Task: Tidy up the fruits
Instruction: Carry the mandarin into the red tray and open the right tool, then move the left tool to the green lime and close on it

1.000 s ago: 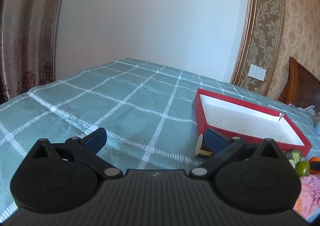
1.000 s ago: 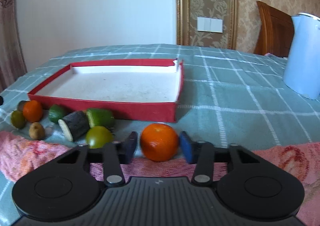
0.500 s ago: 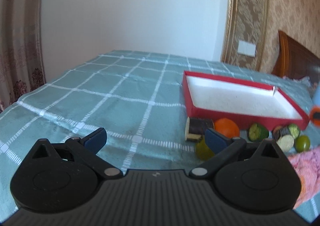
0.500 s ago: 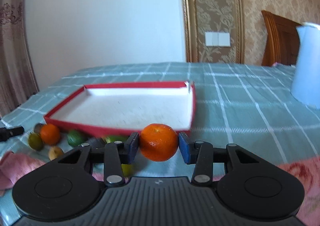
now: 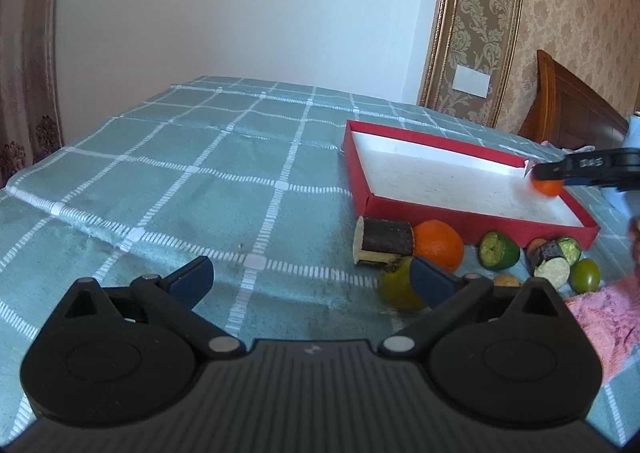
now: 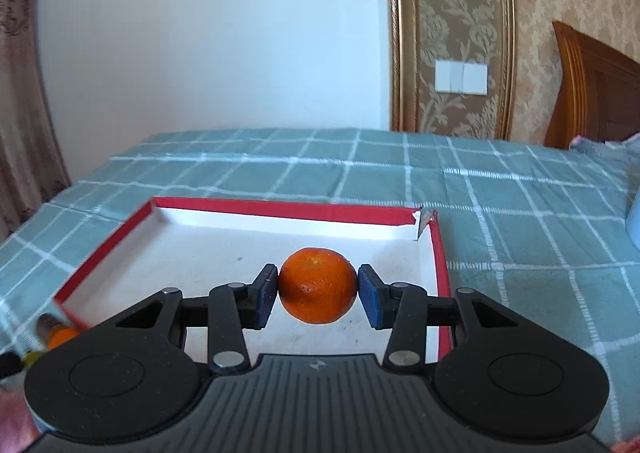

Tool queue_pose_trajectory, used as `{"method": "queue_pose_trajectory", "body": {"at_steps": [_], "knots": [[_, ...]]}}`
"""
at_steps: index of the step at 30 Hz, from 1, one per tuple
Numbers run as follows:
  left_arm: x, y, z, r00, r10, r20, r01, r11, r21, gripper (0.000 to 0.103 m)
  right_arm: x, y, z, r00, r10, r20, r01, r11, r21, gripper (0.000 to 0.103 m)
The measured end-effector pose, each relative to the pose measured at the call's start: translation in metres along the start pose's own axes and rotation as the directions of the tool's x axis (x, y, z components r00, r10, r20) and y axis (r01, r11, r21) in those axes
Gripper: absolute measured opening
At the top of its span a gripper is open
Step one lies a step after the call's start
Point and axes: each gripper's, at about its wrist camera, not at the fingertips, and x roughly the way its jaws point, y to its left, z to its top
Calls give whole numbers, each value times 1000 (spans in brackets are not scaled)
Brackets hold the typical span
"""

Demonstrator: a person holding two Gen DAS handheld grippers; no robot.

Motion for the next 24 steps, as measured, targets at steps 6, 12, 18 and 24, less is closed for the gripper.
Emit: {"method": "queue_pose_trajectory", "body": {"at_steps": [6,12,18,24], "knots": [[-3,-3,-1,1000,18,-3,-18,1000,20,103,3,5,-4,999,-25,26,25,999,-21,77],[-7,3,-9,1000,-11,2,11,999,32,103,-50,3,-21,995,2,102,1,999,-32,77],[-9,6,-11,1000,-31,7,31,999,17,103,-96,-1,-57,993,7,116,1,998,-67,77],[-21,3,-13,998,-35,46,35,999,-4,103,-103,-4,-82,990,-110,89,116,992,-55,77]]}}
